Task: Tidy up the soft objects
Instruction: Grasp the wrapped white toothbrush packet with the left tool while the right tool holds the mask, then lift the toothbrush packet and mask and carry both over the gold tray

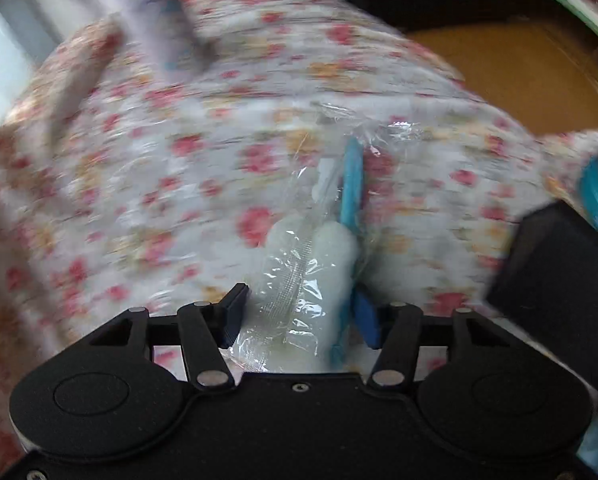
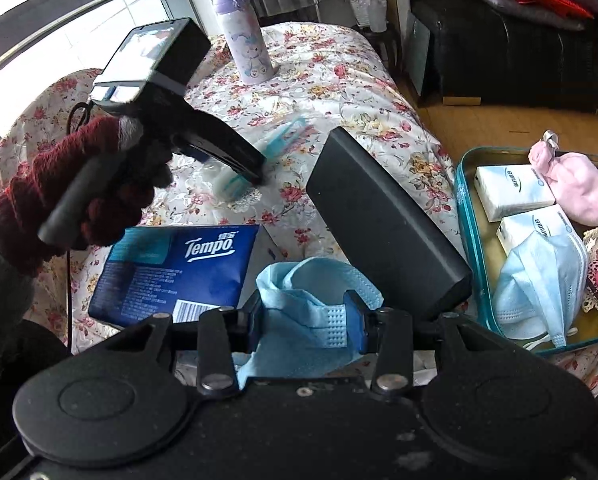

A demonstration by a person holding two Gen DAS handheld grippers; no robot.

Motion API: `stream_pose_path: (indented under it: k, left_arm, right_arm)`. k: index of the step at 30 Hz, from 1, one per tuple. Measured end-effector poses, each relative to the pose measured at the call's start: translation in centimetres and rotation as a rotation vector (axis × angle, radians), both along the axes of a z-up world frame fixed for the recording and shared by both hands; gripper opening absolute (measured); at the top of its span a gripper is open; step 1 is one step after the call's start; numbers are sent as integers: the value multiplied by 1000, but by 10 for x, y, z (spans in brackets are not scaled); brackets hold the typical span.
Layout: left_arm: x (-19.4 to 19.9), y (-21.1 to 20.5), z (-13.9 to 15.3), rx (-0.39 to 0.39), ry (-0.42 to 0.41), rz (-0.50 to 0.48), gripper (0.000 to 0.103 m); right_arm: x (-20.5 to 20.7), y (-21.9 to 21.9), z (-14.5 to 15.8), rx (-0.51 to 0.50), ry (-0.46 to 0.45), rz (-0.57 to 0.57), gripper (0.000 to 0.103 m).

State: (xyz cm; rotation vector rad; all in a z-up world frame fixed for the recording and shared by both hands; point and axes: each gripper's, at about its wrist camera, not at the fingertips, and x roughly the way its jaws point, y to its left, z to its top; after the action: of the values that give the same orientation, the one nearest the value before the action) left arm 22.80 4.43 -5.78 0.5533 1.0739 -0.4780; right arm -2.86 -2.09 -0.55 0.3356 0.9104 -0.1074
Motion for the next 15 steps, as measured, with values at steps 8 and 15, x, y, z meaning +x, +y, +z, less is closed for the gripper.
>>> stream_pose_path:
  k: [8, 15]
  left_arm:
    - [-3, 73, 35, 115, -61, 219, 52]
    - [-13, 126, 61, 180, 67, 362, 52]
  right_arm:
    - [-18, 1, 12, 14, -42, -5, 41]
    - [-37, 2, 18, 32, -60, -9, 41]
